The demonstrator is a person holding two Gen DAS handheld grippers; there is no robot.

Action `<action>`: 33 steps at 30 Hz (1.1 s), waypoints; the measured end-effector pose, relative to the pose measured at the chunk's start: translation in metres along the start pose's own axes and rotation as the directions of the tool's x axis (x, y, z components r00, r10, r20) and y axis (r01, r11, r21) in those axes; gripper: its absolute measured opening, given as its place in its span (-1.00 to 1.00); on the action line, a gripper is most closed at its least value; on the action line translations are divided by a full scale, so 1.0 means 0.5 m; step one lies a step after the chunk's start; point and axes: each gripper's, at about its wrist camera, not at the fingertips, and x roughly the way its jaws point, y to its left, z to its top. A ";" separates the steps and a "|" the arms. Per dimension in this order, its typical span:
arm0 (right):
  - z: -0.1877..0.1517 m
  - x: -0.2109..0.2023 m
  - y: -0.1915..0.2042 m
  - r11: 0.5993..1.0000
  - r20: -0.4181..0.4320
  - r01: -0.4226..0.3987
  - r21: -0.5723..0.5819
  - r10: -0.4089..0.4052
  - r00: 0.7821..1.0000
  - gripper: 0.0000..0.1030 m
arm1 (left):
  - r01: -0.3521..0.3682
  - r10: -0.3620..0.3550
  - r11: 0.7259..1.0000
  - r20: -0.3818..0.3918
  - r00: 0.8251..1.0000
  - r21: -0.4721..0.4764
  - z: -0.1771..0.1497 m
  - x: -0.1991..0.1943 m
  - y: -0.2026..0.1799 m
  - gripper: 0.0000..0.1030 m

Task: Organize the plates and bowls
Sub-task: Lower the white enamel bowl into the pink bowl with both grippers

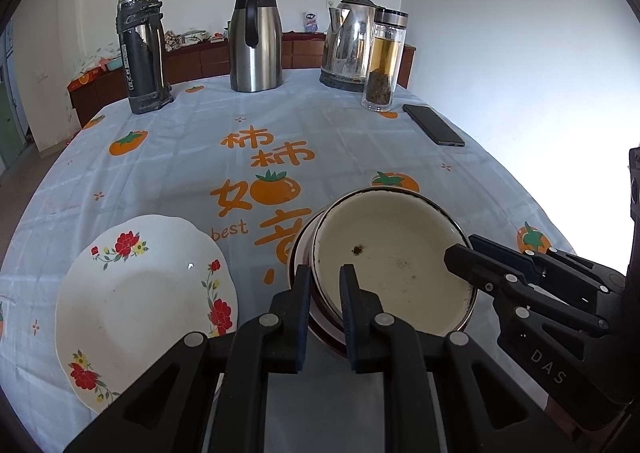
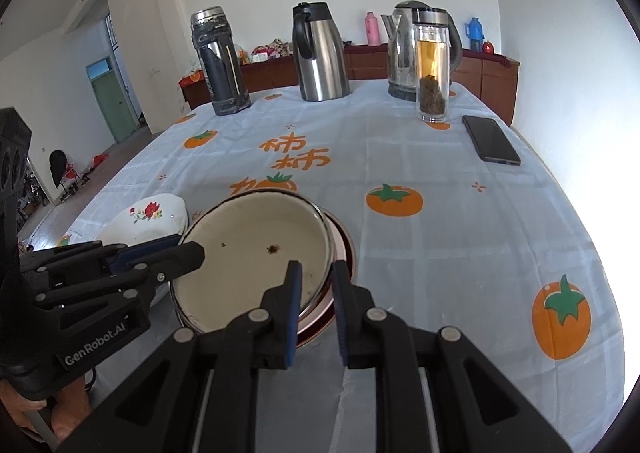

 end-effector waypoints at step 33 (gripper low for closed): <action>-0.004 0.002 0.012 1.000 0.019 0.011 -0.026 -0.011 1.000 -0.67 | -0.006 0.006 1.000 0.015 1.000 -0.012 -0.003 0.000 0.007 -0.68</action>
